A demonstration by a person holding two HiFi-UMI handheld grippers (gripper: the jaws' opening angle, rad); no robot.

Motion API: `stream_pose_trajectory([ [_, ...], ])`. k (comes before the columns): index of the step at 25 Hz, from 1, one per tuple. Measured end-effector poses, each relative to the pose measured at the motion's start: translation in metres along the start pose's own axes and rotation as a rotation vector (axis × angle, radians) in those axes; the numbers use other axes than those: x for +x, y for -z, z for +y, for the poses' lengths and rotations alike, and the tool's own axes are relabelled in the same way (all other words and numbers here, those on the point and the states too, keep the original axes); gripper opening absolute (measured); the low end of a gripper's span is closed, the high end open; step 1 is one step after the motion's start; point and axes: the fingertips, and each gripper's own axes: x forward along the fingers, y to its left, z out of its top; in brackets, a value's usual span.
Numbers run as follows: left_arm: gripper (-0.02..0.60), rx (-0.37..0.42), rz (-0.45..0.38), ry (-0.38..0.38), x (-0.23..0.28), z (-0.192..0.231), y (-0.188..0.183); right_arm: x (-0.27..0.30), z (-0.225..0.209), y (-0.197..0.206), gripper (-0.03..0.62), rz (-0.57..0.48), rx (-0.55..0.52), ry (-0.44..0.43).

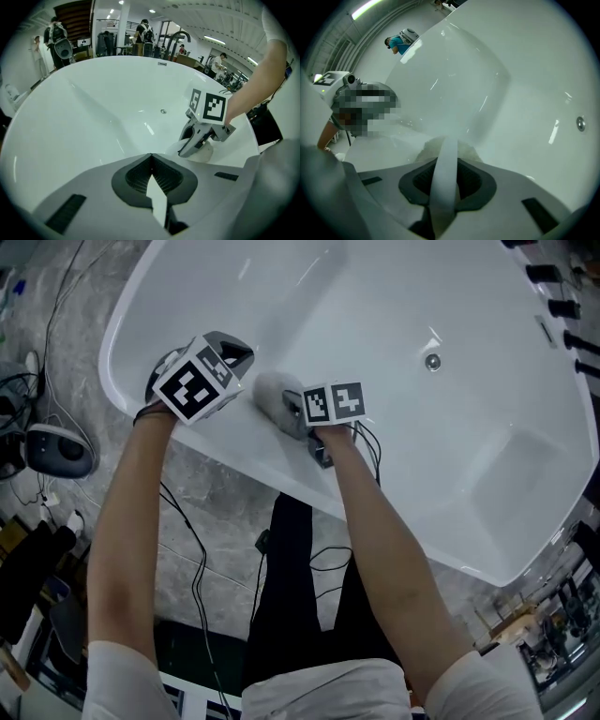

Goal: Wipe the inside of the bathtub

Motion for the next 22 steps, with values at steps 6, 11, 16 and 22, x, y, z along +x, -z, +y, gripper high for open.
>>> stream_pose_trajectory([
  [6,0.008,0.113,0.074,0.053,0.026,-0.03,-0.008,-0.021,-0.018,0.018,0.092,-0.001,0.026,0.01],
  [11,0.008,0.164,0.088,0.105,0.043,-0.055,-0.024,-0.041,-0.032,0.034,0.091,-0.006,0.054,0.015],
  [16,0.008,0.197,0.094,0.155,0.063,-0.091,-0.042,-0.064,-0.058,0.058,0.092,-0.03,0.092,0.024],
  [22,0.008,0.23,0.098,0.206,0.086,-0.135,-0.059,-0.095,-0.088,0.085,0.092,-0.029,0.118,0.037],
])
